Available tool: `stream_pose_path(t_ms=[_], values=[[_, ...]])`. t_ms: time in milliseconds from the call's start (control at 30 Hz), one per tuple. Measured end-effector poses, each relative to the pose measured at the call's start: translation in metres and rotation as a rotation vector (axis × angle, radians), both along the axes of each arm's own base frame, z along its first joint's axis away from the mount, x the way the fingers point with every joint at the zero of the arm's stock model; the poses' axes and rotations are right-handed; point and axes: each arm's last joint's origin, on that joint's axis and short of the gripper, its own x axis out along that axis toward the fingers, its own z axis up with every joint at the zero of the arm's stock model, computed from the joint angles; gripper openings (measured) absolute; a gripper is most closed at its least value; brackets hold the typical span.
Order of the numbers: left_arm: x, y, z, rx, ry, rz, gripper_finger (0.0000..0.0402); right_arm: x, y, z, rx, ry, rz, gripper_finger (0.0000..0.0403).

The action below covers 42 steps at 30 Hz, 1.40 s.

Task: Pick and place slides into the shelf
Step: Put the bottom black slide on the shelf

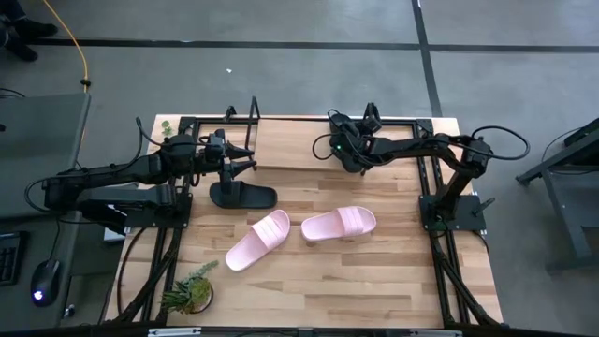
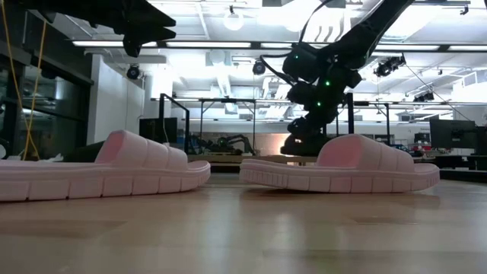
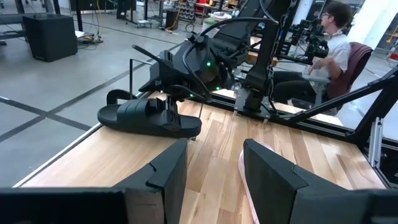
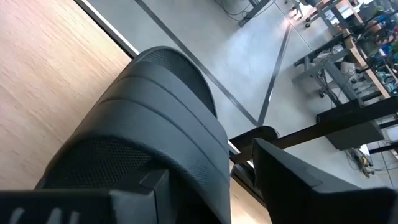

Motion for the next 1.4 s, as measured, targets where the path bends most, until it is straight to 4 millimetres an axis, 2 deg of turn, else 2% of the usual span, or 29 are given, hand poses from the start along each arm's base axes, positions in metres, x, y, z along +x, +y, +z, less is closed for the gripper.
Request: stream_pose_path(t_ms=[400, 633, 833, 1400], values=[[0.000, 0.000, 0.000, 0.000, 0.000, 0.000, 0.0143, 0.008, 0.002, 0.009, 0.003, -0.034, -0.004, 0.0177], [0.000, 0.000, 0.000, 0.000, 0.000, 0.000, 0.0143, 0.010, 0.007, 0.017, 0.088, -0.051, -0.025, 0.0177], [0.000, 0.000, 0.000, 0.000, 0.000, 0.000, 0.0143, 0.016, 0.007, 0.023, 0.166, -0.104, 0.023, 0.0177], [0.000, 0.000, 0.000, -0.001, 0.000, -0.004, 0.0143, 0.017, 0.009, 0.022, 0.221, -0.068, 0.103, 0.0177]])
